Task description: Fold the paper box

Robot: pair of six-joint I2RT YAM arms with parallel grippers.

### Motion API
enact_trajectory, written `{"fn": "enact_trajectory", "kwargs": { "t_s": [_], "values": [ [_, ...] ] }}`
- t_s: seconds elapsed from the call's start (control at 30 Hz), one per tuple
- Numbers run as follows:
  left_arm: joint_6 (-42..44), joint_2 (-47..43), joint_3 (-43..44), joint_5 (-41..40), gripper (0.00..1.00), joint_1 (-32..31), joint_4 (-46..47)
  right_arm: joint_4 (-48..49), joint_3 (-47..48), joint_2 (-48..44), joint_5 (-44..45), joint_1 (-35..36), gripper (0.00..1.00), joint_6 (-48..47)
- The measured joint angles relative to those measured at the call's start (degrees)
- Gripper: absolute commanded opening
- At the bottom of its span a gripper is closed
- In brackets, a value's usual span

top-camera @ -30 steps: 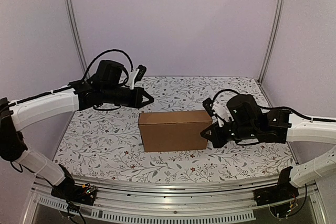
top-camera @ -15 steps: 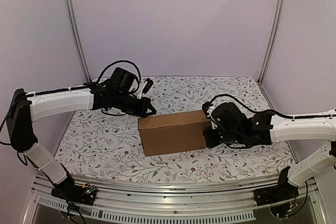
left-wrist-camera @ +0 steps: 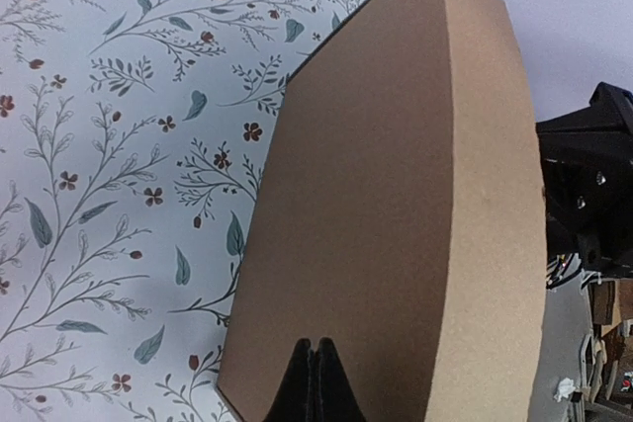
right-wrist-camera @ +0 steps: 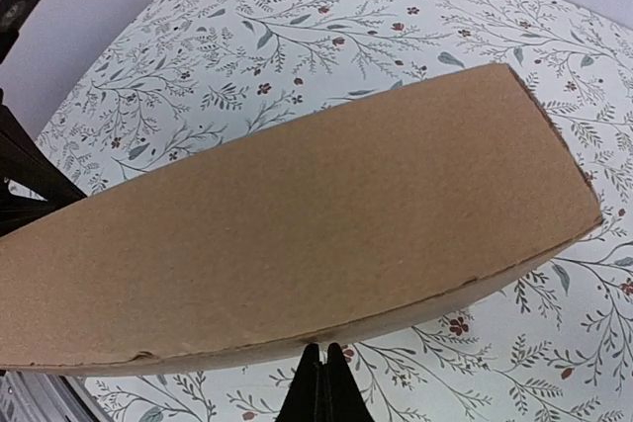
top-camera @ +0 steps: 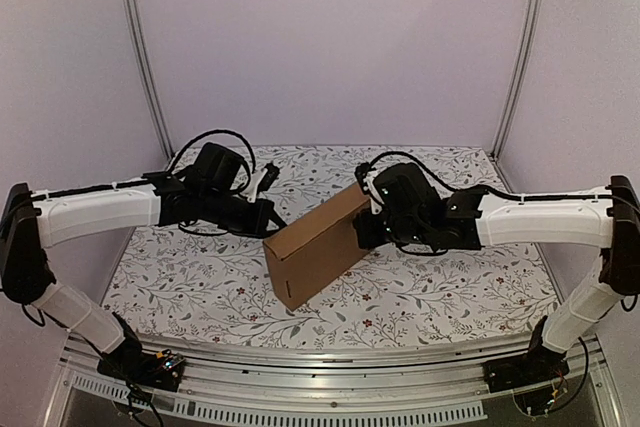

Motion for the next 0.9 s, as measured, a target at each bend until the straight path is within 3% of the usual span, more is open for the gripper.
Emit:
{"fn": "enact_trajectory", "kwargs": {
  "t_s": [0.47,0.9],
  "values": [
    [-2.8,-0.7,-1.5,0.5,0.0,-2.5,3.7,3.1,8.0,9.4,-8.6,-0.6,0.0,-3.3],
    [-2.4,0.4,1.8,-5.0,0.03,-3.3,2.5,5.4,-0.9,8.5,-12.3,-7.3,0.0,-1.9]
  ]
}}
